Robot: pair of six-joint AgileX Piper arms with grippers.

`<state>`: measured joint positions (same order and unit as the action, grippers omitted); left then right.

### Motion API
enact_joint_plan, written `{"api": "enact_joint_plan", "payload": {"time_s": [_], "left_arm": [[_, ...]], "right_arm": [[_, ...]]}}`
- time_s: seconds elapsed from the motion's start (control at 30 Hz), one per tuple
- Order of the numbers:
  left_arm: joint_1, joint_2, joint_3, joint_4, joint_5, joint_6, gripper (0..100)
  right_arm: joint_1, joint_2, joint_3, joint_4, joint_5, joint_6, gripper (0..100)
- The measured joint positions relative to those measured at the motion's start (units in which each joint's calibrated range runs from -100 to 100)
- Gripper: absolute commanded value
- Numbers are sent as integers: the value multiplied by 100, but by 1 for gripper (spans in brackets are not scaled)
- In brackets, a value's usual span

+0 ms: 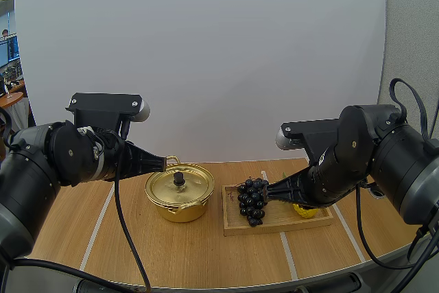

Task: Open the pot, put the pineapple inside, and close it

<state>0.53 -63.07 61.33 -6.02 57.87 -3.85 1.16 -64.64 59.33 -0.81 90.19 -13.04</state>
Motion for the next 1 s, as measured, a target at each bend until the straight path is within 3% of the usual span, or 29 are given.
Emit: {"api": "enact_joint_plan", "payload": {"time_s": [0.07,0.1,0.33,0.73,1.0], "left_arm": [[0,0,0,0,-7,10,100],[0,0,0,0,-7,10,100],[0,0,0,0,-38,392,100],[0,27,0,-23,-109,1108,100],[0,1547,-458,-1277,250,3091,100]], "right_arm": [[0,0,0,0,23,0,0],[0,0,0,0,38,0,7],[0,0,0,0,47,0,98],[0,0,0,0,54,95,100],[0,0,0,0,54,95,100]]}}
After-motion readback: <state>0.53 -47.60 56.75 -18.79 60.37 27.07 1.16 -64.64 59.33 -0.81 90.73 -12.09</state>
